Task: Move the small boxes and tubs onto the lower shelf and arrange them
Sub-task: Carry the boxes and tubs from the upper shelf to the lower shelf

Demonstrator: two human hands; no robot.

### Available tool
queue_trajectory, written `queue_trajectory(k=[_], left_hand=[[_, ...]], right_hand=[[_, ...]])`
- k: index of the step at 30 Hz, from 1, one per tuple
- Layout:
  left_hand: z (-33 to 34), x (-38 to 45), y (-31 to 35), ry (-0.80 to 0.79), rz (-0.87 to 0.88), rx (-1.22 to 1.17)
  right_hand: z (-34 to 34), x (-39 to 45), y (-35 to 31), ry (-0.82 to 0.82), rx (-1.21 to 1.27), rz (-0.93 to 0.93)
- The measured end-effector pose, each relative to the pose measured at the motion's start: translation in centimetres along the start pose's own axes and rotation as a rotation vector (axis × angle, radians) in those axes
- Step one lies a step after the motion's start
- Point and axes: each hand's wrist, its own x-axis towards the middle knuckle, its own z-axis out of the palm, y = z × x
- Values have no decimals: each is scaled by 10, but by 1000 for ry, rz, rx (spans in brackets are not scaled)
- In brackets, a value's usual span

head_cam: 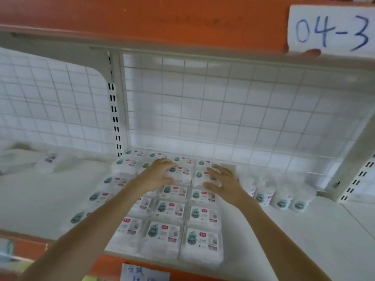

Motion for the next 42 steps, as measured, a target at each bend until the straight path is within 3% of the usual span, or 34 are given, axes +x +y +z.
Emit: queue_trajectory(k=[13,26,35,42], left_hand=[[1,0,-6,-3,46,63],[0,3,-4,-39,38,99],[-13,-24,3,84,160,195],[-25,-93,8,227,246,240]], right_hand=[[15,4,-4,46,67,50],[15,-5,-24,-5,-128,128],[1,-38,-40,236,-131,104],[-4,-116,-61,363,-29,33]])
